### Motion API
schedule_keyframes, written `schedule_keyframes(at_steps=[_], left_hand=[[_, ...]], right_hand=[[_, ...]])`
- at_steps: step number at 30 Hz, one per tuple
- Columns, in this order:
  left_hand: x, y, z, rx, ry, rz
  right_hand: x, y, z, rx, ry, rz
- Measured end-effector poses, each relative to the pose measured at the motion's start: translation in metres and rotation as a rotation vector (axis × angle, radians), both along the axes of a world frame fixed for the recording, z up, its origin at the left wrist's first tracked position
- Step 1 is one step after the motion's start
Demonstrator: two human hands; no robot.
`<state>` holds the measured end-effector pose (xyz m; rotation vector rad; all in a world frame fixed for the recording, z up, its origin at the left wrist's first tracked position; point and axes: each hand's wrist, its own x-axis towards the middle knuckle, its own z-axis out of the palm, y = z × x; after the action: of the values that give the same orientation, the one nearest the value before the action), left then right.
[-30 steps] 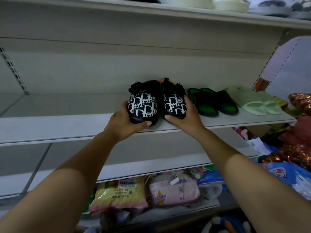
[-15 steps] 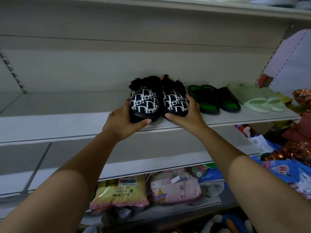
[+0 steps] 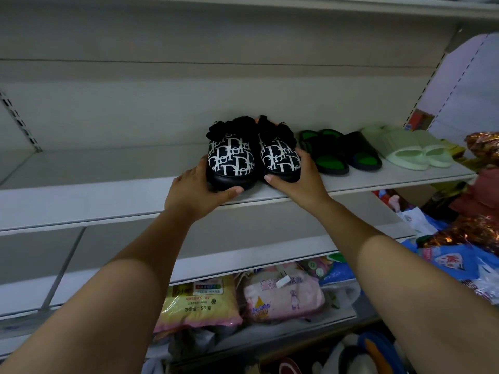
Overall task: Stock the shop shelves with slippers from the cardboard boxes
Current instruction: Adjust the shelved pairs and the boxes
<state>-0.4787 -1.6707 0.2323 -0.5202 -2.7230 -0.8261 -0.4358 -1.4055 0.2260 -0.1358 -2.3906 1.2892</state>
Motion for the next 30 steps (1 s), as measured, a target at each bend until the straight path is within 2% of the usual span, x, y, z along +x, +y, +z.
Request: schedule_keyframes(at_steps=[9, 12, 17, 22, 30], left_hand=[[0.009, -0.005, 0.006, -0.011, -0.049, -0.024], [0.027, -0.004, 0.003, -0.163, 0.092, 0.051], [0.08, -0.001, -0.008, -0.228, 0.246, 0.034], [0.15, 0.019, -0.017, -0.192, 0.234, 0.024], [0.278, 0.087, -0.079, -0.228, -0.03, 0.018]], right_hand=[[0.036, 0.012, 0.025, 0.322, -0.154, 0.046], [0.07, 0.019, 0.029, 0.422, -0.173, 0.096], [0.121, 0.04, 0.023, 0.566, -0.21, 0.149], [0.17, 0.062, 0.012, 0.555, -0.323, 0.163], [0.275, 0.113, -0.065, 0.456, -0.353, 0.229]])
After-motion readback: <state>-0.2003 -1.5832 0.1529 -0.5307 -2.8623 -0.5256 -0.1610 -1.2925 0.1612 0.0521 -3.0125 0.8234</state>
